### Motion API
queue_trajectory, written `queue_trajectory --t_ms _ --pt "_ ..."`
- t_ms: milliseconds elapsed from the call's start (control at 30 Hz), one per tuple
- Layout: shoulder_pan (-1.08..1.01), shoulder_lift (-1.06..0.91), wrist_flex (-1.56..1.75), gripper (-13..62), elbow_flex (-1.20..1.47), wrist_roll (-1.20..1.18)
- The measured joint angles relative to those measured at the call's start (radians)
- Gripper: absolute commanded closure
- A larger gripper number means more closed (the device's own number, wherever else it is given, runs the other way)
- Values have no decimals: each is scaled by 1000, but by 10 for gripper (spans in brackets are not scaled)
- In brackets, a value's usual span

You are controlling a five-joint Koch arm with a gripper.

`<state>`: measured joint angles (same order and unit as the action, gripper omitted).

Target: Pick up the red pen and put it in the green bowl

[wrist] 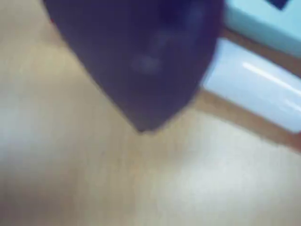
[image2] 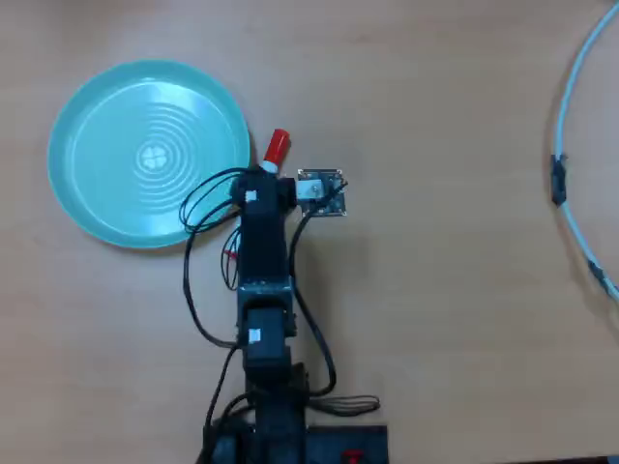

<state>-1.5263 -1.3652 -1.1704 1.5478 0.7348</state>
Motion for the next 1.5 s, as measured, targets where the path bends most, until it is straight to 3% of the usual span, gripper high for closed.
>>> queue_trajectory --t_ms 1500 --pt "41 133 -17 97 23 -8"
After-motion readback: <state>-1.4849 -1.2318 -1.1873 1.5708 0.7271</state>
